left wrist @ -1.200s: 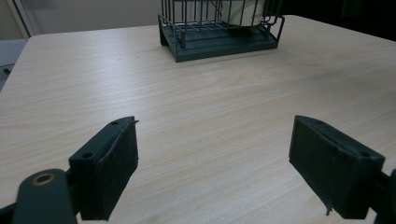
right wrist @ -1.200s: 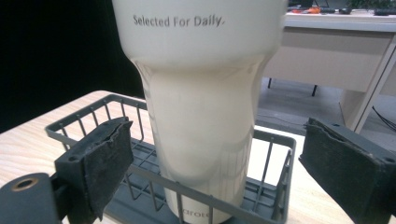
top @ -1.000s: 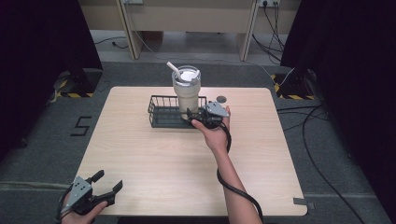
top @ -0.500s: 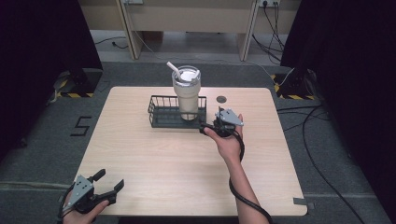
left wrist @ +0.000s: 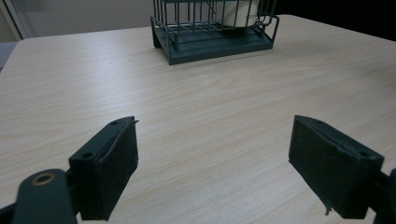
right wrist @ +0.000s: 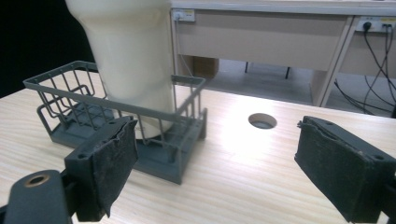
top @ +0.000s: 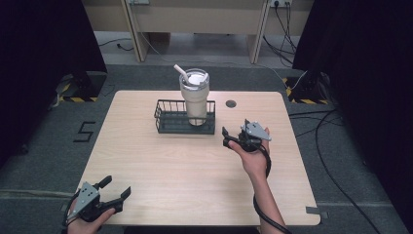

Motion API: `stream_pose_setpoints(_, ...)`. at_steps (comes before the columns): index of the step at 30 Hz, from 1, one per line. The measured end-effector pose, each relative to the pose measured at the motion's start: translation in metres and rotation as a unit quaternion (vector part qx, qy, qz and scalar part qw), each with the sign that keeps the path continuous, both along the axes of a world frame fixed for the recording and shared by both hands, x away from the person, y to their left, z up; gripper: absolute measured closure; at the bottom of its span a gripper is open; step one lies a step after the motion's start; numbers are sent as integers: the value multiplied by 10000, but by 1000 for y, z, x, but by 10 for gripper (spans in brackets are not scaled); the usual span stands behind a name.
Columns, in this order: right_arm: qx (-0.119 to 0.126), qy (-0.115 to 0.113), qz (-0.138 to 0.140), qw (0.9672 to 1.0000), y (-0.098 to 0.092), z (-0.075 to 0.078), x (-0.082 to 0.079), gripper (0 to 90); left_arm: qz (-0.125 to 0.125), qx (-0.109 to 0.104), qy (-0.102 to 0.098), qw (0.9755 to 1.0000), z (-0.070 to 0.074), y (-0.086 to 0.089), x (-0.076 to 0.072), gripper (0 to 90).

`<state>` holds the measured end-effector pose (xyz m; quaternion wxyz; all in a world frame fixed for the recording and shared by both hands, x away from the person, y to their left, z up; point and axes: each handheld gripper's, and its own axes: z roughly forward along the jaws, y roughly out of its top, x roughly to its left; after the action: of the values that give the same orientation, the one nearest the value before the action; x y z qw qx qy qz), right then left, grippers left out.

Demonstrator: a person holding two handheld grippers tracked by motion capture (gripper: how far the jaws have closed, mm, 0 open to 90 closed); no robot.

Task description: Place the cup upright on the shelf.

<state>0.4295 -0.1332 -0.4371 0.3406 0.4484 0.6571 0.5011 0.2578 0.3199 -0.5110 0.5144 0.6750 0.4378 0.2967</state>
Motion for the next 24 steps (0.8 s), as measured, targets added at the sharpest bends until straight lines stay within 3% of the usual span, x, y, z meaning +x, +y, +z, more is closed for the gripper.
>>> stream_pose_setpoints(24,-62,77,-367,9993,-48,-11,-30,142,5,12,15,10000,-1,-1,0,153)
